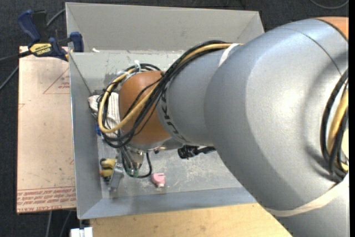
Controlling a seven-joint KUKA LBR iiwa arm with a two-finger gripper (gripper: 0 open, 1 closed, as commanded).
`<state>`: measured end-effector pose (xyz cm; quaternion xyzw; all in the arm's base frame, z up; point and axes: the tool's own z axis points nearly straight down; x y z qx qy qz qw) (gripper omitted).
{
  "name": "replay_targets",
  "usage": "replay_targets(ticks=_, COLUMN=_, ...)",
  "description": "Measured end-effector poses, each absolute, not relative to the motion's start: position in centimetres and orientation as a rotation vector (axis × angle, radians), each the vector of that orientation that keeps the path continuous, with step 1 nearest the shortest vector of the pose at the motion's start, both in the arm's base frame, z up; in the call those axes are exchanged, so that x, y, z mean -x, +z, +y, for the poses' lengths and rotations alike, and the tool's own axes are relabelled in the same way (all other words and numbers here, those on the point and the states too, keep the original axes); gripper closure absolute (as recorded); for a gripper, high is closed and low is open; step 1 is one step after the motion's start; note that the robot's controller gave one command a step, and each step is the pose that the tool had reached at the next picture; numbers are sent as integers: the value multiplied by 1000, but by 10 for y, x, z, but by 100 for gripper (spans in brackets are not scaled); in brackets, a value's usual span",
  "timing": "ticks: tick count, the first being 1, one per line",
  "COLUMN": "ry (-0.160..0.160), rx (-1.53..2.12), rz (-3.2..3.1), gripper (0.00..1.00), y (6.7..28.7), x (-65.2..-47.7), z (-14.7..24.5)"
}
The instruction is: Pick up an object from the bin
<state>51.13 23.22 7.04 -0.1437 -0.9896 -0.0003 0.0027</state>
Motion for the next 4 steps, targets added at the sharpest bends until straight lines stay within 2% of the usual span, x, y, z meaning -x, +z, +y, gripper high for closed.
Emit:
replay_targets(ticks=1, ry=-9, rx=477, rz=-3113, gripper=100, y=81, x=-488, z=252)
replay_targets(ticks=2, ry=-9, rx=478, rz=-3113, gripper=100, y=81, x=-488, z=252)
replay_targets(ticks=3, ry=-10, rx=504, rz=-3109, gripper=100, y=69, x=-492, z=242)
replay_targets(ticks=4, ry=-8, rx=459, rz=-3115, gripper=100, y=76, x=-489, z=240)
